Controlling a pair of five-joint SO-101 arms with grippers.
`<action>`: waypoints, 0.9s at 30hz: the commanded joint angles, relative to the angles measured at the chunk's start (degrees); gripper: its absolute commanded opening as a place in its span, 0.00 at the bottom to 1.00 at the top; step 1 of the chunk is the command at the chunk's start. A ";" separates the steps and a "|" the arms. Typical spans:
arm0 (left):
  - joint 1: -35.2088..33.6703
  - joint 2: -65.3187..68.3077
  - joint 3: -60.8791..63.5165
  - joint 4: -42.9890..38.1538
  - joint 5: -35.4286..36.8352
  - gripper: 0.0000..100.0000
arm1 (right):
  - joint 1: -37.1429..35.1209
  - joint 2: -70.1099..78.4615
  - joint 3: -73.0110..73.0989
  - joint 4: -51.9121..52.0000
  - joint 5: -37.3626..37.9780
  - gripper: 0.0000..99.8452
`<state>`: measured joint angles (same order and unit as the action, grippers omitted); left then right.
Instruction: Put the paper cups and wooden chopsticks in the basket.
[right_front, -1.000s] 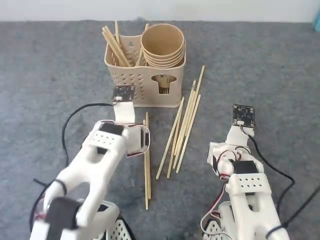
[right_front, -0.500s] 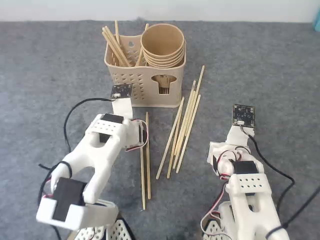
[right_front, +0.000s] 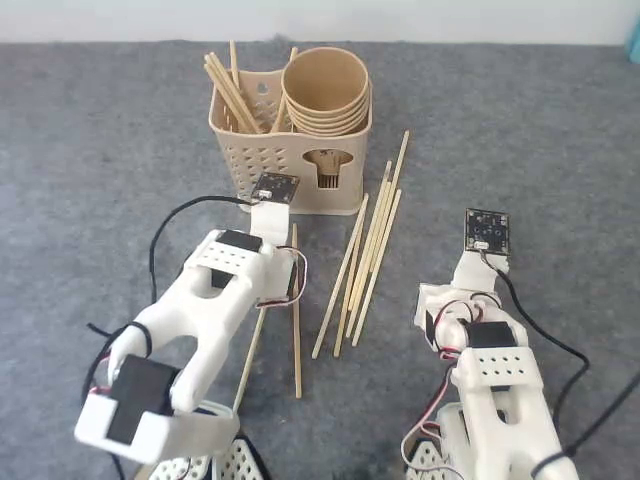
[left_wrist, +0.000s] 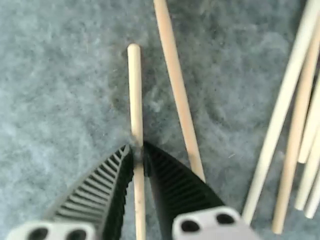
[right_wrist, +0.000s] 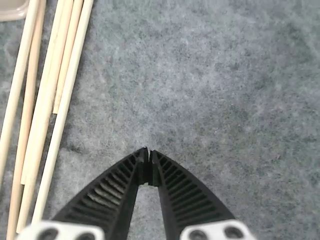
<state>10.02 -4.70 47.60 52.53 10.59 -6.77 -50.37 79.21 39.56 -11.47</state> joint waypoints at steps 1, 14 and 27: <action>1.14 -9.23 1.71 0.35 -0.53 0.01 | 0.66 -2.07 -0.18 -0.75 0.79 0.01; 0.18 -57.93 17.54 0.35 -7.56 0.01 | 0.75 -2.07 -0.09 -0.31 0.79 0.01; -1.67 -100.04 24.92 -17.23 -7.91 0.01 | 0.75 -1.98 -0.09 -0.31 0.79 0.01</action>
<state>9.41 -100.26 71.52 48.75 3.30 -6.77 -50.37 79.30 39.56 -11.47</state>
